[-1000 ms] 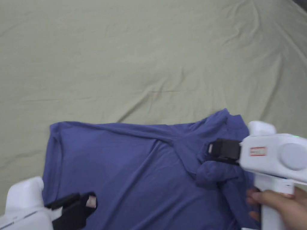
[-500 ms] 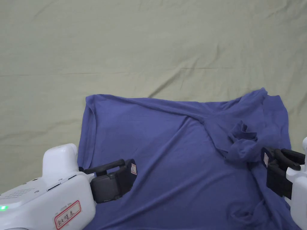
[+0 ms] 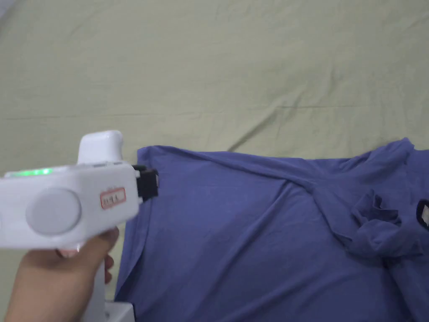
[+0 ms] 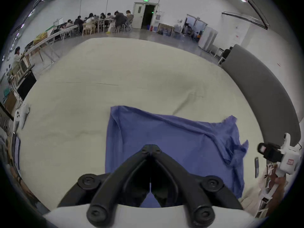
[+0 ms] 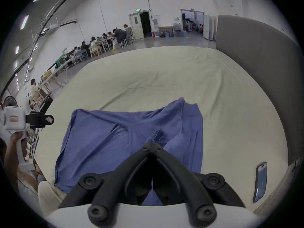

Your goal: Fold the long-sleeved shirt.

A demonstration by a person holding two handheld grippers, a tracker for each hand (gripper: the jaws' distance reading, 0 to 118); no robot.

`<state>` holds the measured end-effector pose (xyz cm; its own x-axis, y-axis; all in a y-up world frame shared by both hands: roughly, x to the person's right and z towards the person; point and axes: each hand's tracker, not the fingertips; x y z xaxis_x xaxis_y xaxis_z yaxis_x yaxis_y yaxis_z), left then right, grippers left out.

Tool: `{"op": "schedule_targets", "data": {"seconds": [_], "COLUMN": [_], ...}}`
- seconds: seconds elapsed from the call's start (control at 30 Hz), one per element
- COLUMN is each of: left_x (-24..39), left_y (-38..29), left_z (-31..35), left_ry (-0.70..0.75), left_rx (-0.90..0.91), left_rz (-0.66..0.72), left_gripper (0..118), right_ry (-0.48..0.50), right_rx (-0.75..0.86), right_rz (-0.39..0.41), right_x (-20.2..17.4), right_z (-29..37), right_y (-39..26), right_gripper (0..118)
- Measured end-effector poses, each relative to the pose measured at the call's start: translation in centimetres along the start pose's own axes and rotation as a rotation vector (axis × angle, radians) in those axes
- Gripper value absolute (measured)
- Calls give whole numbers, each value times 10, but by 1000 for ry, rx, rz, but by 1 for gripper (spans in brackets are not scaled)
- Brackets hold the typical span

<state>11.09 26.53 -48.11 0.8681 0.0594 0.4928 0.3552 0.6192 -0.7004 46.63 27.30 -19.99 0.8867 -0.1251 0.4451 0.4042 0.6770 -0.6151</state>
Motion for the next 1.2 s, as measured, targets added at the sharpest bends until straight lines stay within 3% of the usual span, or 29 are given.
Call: {"op": "schedule_targets", "data": {"seconds": [0.1,0.2,0.23,0.27,0.3,0.33,0.4,0.5,0.53,0.57,0.63,0.7,0.73,0.77,0.8,0.83,0.87,0.9,0.97,1.03,1.1,1.17,1.2], "left_x": [-21,-35,-35,-35,-36,-36,-29,-20,-14,-5,12,10,7,4,2,-1,-4,-9,-16,-17,-16,-13,-12], "left_y": [24,39,43,46,47,46,47,45,45,46,48,50,52,55,57,58,58,60,61,59,56,54,53], "left_z": [-56,-103,-115,-129,-144,-150,-165,-169,-164,-160,-156,-152,-151,-147,-145,-142,-139,-138,-136,-134,-134,-132,-132], "left_ry": [37,-6,9,38,53,27,23,79,90,89,163,38,18,12,17,20,27,25,-1,-5,-8,-13,-23], "left_rx": [-40,-108,-128,-171,-242,-205,-255,-249,-219,-197,-195,-176,-180,-181,-172,-160,-152,-147,-143,-142,-142,-141,-150], "left_rz": [30,121,111,110,99,124,173,105,25,-28,-80,-21,30,67,77,72,71,78,102,99,81,77,82], "left_gripper": [0,1,25,108,118,116,96,52,17,1,1,1,1,1,1,1,1,1,1,1,1,1,1], "right_ry": [-28,-40,-39,-43,-47,-44,-21,-64,-77,-79,-73,-24,10,44,60,72,83,41,-61,-47,-104,-143,-170], "right_rx": [1,-67,-93,-104,-115,-137,-175,-221,-234,-237,-268,-317,-343,-368,-405,-474,-411,-486,-626,-622,-674,-673,-659], "right_rz": [2,-65,-82,-91,-113,-138,-180,-146,-135,-135,-143,-187,-232,-277,-315,-353,-395,-394,-339,-329,-339,-271,-236], "right_x": [19,41,48,52,56,61,68,72,75,78,86,95,101,106,110,113,116,115,109,94,87,81,78], "right_z": [-31,-65,-76,-85,-91,-97,-105,-118,-124,-128,-140,-153,-161,-168,-178,-190,-190,-197,-213,-229,-237,-240,-239], "right_y": [31,60,69,76,81,85,91,98,101,105,116,129,137,143,149,151,153,155,156,149,144,140,139], "right_gripper": [2,2,2,2,2,2,2,2,2,2,2,6,35,108,108,118,116,113,114,113,99,70,70]}}
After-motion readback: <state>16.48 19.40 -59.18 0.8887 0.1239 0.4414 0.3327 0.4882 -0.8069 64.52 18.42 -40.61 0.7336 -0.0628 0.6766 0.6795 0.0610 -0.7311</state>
